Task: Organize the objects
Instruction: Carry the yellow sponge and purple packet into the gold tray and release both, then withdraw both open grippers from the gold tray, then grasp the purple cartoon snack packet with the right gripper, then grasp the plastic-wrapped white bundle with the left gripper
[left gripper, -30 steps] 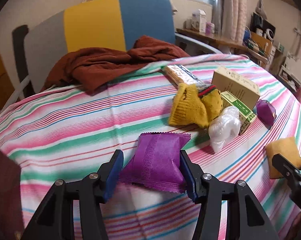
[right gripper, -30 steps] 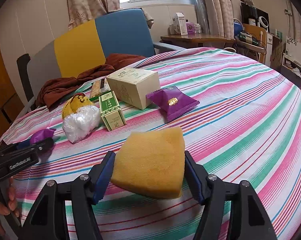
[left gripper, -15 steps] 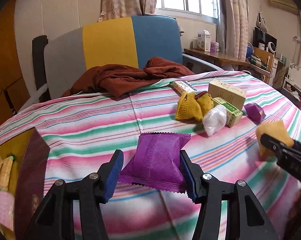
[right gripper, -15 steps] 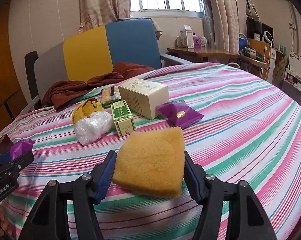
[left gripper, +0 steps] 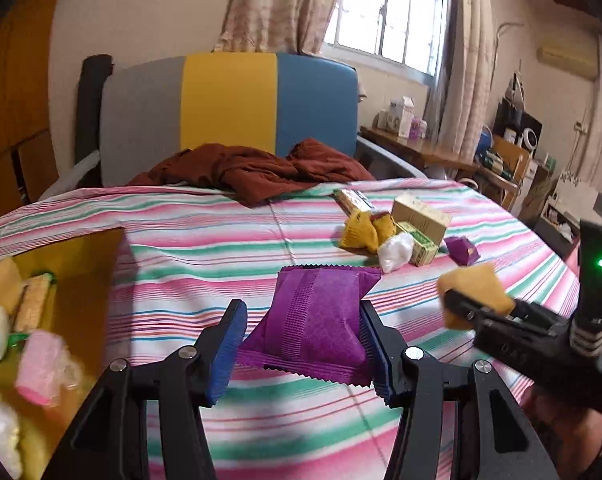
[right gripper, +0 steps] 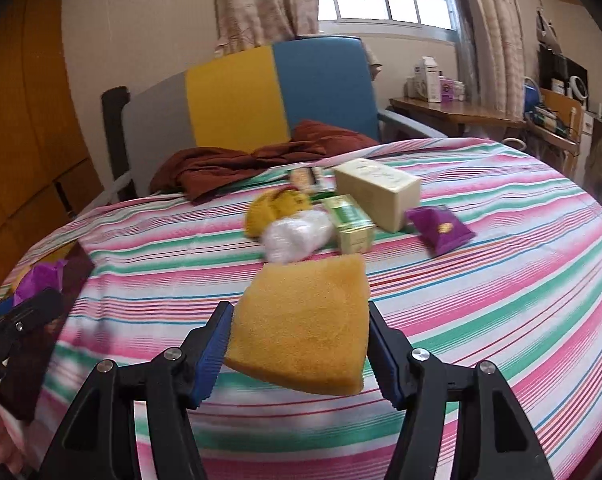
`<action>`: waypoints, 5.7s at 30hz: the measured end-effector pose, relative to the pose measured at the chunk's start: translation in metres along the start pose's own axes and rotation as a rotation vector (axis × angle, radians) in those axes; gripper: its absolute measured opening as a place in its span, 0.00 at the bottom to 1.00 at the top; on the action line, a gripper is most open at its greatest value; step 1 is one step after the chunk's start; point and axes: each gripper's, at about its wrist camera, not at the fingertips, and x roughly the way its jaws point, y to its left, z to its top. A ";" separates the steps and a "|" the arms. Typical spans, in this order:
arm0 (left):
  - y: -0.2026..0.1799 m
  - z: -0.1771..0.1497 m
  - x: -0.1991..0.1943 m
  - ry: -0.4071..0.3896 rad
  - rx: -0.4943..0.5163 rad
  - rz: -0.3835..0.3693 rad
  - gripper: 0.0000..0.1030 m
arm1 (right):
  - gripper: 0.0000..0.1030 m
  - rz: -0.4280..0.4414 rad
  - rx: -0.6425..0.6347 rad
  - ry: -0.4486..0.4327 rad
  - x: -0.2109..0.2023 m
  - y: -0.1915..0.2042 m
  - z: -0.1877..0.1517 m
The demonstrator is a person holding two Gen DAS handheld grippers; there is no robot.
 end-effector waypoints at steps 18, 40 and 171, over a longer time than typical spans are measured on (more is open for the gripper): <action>0.169 -0.005 -0.095 -0.028 -0.205 0.237 0.55 | 0.63 0.478 -0.311 0.067 -0.045 0.209 -0.007; 0.273 -0.041 -0.109 0.086 -0.441 0.361 0.74 | 0.83 0.552 -0.321 0.300 -0.002 0.289 -0.040; -0.125 0.045 0.211 0.280 0.183 -0.081 0.45 | 0.35 -0.221 0.087 0.102 0.083 -0.145 0.053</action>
